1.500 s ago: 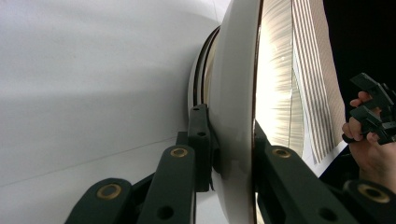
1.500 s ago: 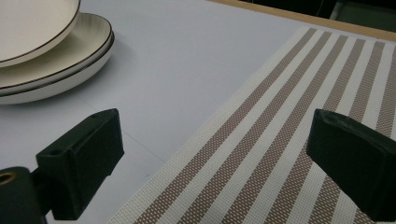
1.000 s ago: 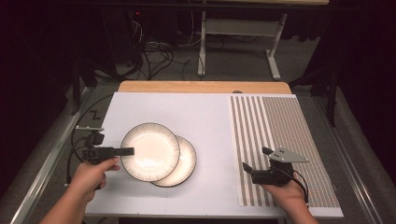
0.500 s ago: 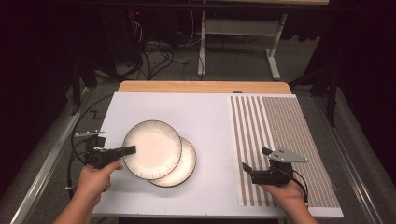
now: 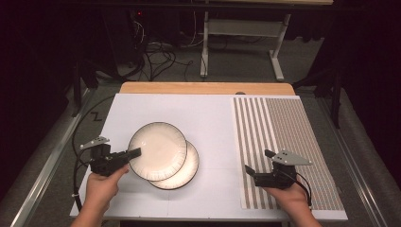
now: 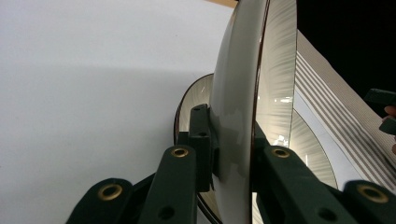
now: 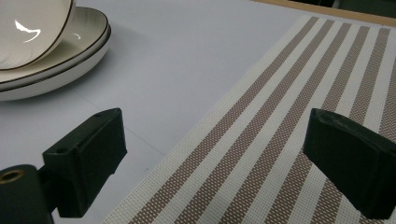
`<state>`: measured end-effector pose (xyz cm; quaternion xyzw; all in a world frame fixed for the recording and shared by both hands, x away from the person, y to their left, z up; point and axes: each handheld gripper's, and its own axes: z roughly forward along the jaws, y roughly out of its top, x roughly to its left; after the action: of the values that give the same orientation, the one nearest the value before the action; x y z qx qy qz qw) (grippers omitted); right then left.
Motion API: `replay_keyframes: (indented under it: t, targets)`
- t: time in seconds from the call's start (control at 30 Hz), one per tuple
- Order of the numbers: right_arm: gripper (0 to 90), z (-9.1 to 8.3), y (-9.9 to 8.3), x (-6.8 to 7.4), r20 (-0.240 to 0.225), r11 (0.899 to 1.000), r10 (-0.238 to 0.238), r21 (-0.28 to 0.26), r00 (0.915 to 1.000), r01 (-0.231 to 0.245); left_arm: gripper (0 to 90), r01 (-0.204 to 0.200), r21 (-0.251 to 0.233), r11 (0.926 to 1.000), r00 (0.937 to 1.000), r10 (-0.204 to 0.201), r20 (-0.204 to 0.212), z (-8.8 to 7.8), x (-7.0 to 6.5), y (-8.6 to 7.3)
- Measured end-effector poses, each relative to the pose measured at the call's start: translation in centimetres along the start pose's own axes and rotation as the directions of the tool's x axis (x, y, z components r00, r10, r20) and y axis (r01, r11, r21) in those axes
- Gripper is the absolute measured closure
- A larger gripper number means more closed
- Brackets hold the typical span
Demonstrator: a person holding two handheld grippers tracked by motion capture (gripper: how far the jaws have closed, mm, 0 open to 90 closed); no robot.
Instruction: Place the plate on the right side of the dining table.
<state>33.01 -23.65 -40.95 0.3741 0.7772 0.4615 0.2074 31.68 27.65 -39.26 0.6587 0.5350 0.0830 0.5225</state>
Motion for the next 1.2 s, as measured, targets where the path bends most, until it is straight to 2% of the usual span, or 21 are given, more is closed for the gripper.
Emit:
replay_keyframes:
  t: [0.13,0.17,0.2,0.27,0.3,0.4,0.47,0.5,0.57,0.67,0.8,1.03,1.2]
  targets:
    - [7.1,0.0,0.0,0.1,0.000,1.000,-0.002,0.000,1.0000,0.002,81.1,-0.022,-0.029,0.9993,0.9997,0.022,-0.006,-0.1,-0.2,-0.4]
    - [7.1,0.0,0.0,0.1,0.000,1.000,-0.004,-0.001,1.0000,0.004,81.0,-0.040,-0.042,0.9983,0.9992,0.040,-0.007,-0.2,-0.4,-0.5]
    - [7.1,0.0,0.0,0.2,0.000,1.000,-0.005,-0.001,1.0000,0.005,81.0,-0.040,-0.042,0.9983,0.9992,0.040,-0.007,-0.2,-0.4,-0.5]
    - [7.0,0.0,0.0,0.2,-0.001,1.000,-0.009,-0.003,1.0000,0.009,81.0,-0.076,-0.055,0.9956,0.9971,0.076,-0.010,-0.3,-0.7,-0.6]
    - [7.0,0.0,0.0,0.2,-0.001,1.000,-0.009,-0.003,1.0000,0.009,81.0,-0.076,-0.055,0.9956,0.9971,0.076,-0.010,-0.3,-0.7,-0.6]
    - [6.3,-0.1,-0.1,0.4,-0.004,1.000,-0.014,-0.009,0.9999,0.014,80.9,-0.115,-0.078,0.9903,0.9933,0.115,-0.007,-0.4,-1.0,-1.0]
    - [5.7,-0.2,-0.1,0.5,-0.007,1.000,-0.015,-0.014,0.9999,0.015,81.0,-0.125,-0.083,0.9887,0.9922,0.125,-0.005,-0.4,-1.1,-1.0]
    - [5.2,-0.3,-0.1,0.5,-0.009,1.000,-0.015,-0.020,0.9998,0.015,81.0,-0.147,-0.093,0.9848,0.9891,0.147,-0.005,-0.4,-1.2,-1.1]
    - [3.8,-0.4,-0.1,0.6,-0.010,0.999,-0.016,-0.031,0.9998,0.016,81.0,-0.163,-0.102,0.9813,0.9865,0.163,-0.006,-0.4,-1.3,-1.2]
    - [1.0,-0.5,0.0,0.8,-0.013,0.999,-0.007,-0.048,0.9999,0.006,81.0,-0.171,-0.110,0.9791,0.9852,0.171,-0.008,-0.4,-1.4,-1.3]
    - [1.0,-0.6,0.1,1.1,-0.020,0.998,-0.015,-0.068,0.9997,0.014,80.9,-0.205,-0.130,0.9701,0.9786,0.205,-0.008,-0.5,-1.6,-1.5]
    - [1.0,-0.2,0.9,1.6,-0.052,0.995,-0.027,-0.101,0.9983,0.022,80.9,-0.217,-0.140,0.9661,0.9759,0.218,-0.005,-0.3,-1.7,-1.6]
    - [1.2,0.8,2.3,2.1,-0.056,0.994,-0.065,-0.089,0.9963,0.060,80.8,-0.229,-0.141,0.9631,0.9732,0.230,-0.008,-0.3,-1.9,-1.7]
